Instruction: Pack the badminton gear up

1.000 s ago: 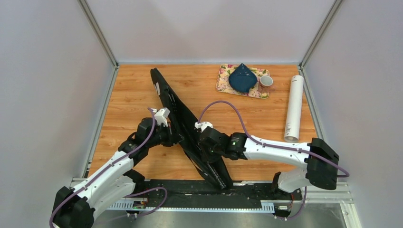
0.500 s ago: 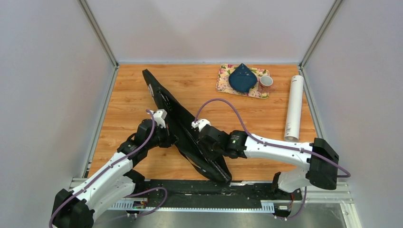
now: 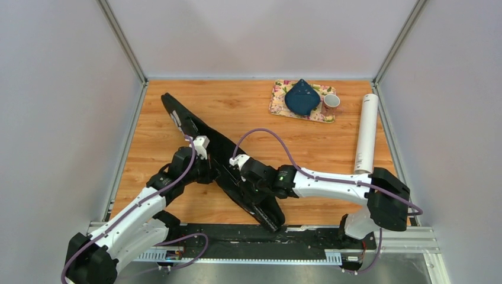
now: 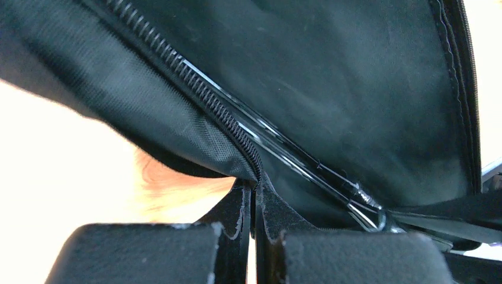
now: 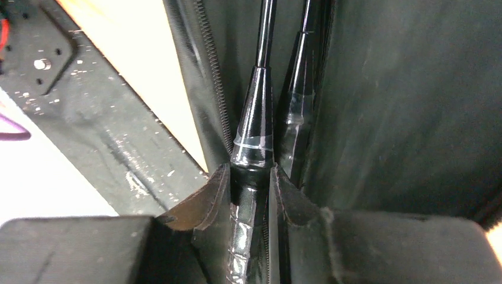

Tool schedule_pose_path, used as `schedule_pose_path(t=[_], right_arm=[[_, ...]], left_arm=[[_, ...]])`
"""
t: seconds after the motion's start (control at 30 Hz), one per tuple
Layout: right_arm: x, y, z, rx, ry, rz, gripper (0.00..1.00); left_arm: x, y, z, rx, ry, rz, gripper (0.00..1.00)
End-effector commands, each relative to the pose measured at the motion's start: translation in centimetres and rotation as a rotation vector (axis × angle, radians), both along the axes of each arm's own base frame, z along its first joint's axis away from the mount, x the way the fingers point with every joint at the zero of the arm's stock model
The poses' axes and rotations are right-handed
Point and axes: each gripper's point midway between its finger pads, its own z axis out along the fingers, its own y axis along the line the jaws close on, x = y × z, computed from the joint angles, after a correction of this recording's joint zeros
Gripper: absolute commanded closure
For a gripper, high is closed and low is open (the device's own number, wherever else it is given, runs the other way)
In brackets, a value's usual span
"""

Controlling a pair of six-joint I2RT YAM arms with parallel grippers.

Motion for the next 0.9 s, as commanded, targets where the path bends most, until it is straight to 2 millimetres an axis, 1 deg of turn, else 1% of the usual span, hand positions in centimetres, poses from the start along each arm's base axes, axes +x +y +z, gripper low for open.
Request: schedule_pose_path(t=[0.0, 0.03, 0.07, 0.13, 0.2, 0.23, 0.27, 0.3, 0.37, 0.4, 0.43, 0.53, 0.6, 0.67, 0.7, 0.77, 0.8, 0.87], right_arm=[[-1.2, 1.5, 5.8, 0.167, -0.019, 0.089, 1.0], [-0.6, 0.7, 6.0, 0.136, -0.028, 0.068, 1.0], [-0.1, 0.4, 6.5, 0.135, -0.051, 0.045, 1.0], [0.1, 0.5, 6.9, 0.148, -0.051, 0.032, 1.0], [-0.1, 1.1, 6.5, 0.172, -0.02, 0.004, 1.0], [0.2, 1.1, 6.4, 0.178, -0.015, -0.032, 1.0], [1.0, 0.9, 6.0, 0.177, -0.03, -0.106, 1.0], [1.3, 0.7, 5.7, 0.183, -0.038, -0.137, 1.0], [1.7, 0.7, 5.7, 0.201, -0.062, -0.162, 1.0], [1.9, 1.0, 6.4, 0.235, -0.079, -0.167, 1.0], [1.8, 0.9, 6.4, 0.236, -0.091, -0.169, 1.0], [2.2, 1.1, 7.3, 0.258, -0.109, -0.177, 1.0], [2.2, 1.3, 7.3, 0.258, -0.109, -0.178, 1.0], [1.9, 1.5, 7.4, 0.264, -0.108, -0.172, 1.0], [1.9, 1.7, 7.5, 0.271, -0.11, -0.171, 1.0], [1.6, 1.9, 7.5, 0.27, -0.113, -0.169, 1.0], [1.6, 2.0, 7.5, 0.273, -0.112, -0.167, 1.0], [1.6, 2.1, 7.6, 0.276, -0.114, -0.171, 1.0]], left_arm=[[0.8, 0.9, 0.7, 0.047, -0.016, 0.039, 1.0], [0.7, 1.1, 0.4, 0.056, -0.008, 0.047, 1.0], [0.6, 1.2, 0.3, 0.058, -0.007, 0.053, 1.0], [0.5, 1.2, -0.1, 0.054, -0.001, 0.057, 1.0], [0.5, 1.0, 0.0, 0.031, 0.004, 0.064, 1.0], [0.6, 0.8, 0.2, 0.016, 0.005, 0.071, 1.0], [0.6, 0.6, 0.3, 0.001, 0.009, 0.07, 1.0], [0.5, 0.4, 0.2, -0.011, 0.016, 0.069, 1.0], [0.4, -0.2, 0.5, -0.06, 0.024, 0.068, 1.0], [0.1, -0.4, 0.1, -0.072, 0.04, 0.067, 0.95], [0.1, -0.7, 0.2, -0.096, 0.047, 0.069, 0.92], [-0.7, -1.5, -0.3, -0.14, 0.096, 0.045, 0.84], [-1.2, -1.8, -0.8, -0.16, 0.121, 0.033, 0.77], [-1.4, -2.3, -0.7, -0.202, 0.13, 0.03, 0.73], [-1.7, -2.3, -1.1, -0.211, 0.139, 0.031, 0.68], [-1.7, -2.6, -0.9, -0.244, 0.139, 0.04, 0.61], [-2.0, -2.6, -1.3, -0.249, 0.15, 0.04, 0.57], [-2.3, -3.0, -1.2, -0.278, 0.162, 0.032, 0.53]])
